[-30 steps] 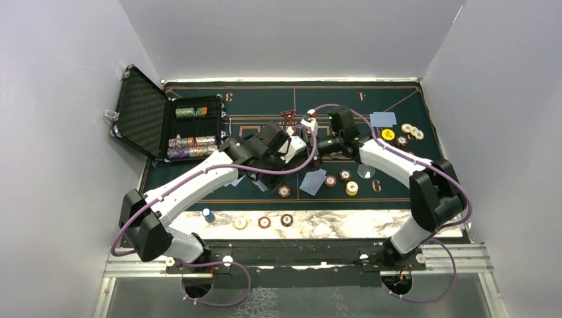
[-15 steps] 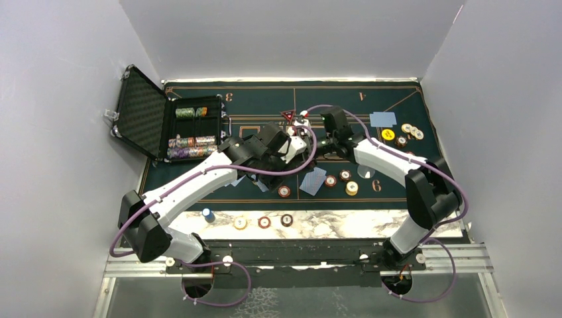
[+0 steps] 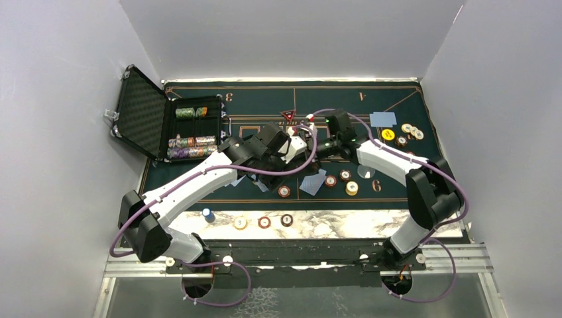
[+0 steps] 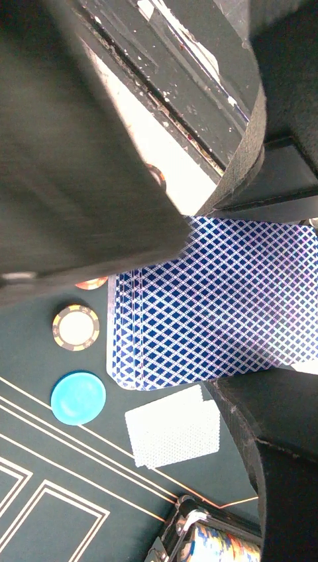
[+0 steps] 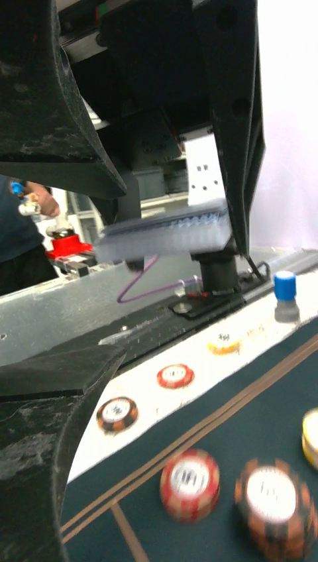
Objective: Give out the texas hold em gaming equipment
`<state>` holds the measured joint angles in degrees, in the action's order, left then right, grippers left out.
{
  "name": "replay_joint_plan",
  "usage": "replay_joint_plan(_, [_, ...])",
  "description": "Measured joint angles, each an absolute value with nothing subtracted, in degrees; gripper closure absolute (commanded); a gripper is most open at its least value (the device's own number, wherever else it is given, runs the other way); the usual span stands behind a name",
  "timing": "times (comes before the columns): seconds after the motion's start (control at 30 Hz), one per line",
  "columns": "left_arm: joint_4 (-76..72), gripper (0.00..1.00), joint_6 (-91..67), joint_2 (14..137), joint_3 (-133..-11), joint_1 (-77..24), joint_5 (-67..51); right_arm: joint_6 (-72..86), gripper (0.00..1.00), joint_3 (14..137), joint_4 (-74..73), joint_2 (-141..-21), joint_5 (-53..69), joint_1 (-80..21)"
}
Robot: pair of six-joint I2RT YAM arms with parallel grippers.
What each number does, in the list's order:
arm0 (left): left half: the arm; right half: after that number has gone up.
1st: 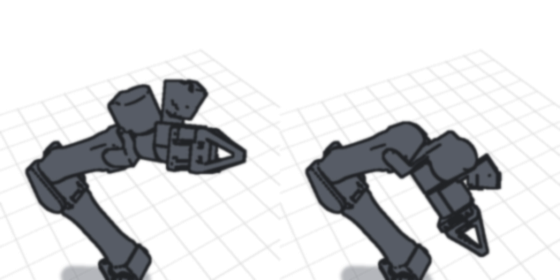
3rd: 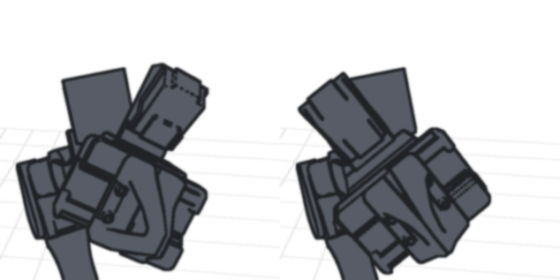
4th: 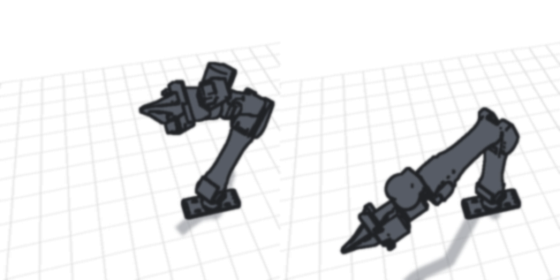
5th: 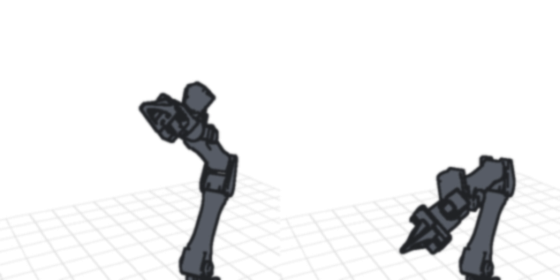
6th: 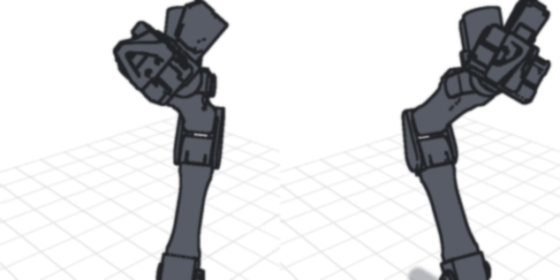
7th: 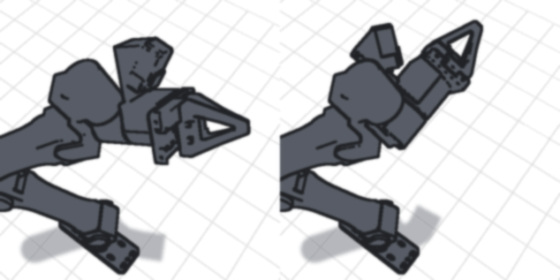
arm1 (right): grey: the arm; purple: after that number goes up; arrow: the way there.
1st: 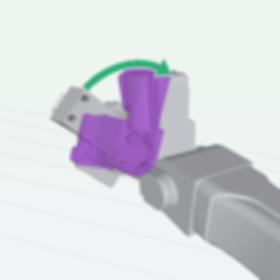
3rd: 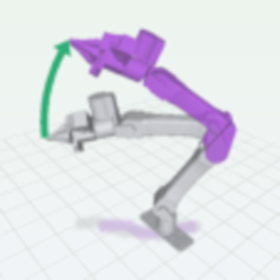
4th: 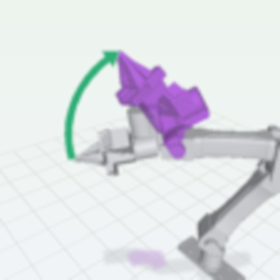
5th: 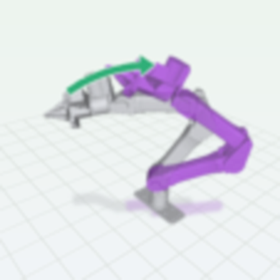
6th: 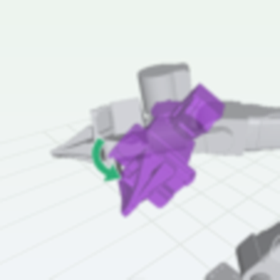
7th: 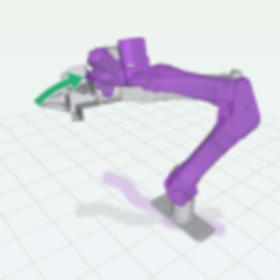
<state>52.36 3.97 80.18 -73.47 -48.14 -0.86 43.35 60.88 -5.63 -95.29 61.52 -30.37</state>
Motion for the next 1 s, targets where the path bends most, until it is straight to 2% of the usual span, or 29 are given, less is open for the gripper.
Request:
replay_joint_plan(0.1, [52.4,1.00,4.0,80.2,-73.5,-48.1,-0.9,39.2,0.09,60.8,-12.6,-94.0,57.5,-26.4])
replay_joint_plan(0.2, [52.4,1.00,4.0,80.1,-73.5,-48.1,-0.9,32.2,0.09,60.8,-22.1,-93.1,50.7,-22.5])
replay_joint_plan(0.4, [52.4,1.00,4.1,80.1,-73.5,-48.1,-0.9,24.4,0.09,60.3,-33.9,-93.3,42.0,-23.5])
replay_joint_plan(0.63, [52.4,1.00,4.2,80.1,-73.6,-48.1,-0.9,22.6,0.09,58.0,-36.0,-95.2,38.0,-24.1])
replay_joint_plan(1.0, [52.4,1.00,4.1,80.1,-73.7,-48.1,-1.0,24.4,0.06,62.2,-28.6,-102.7,38.1,-24.1])
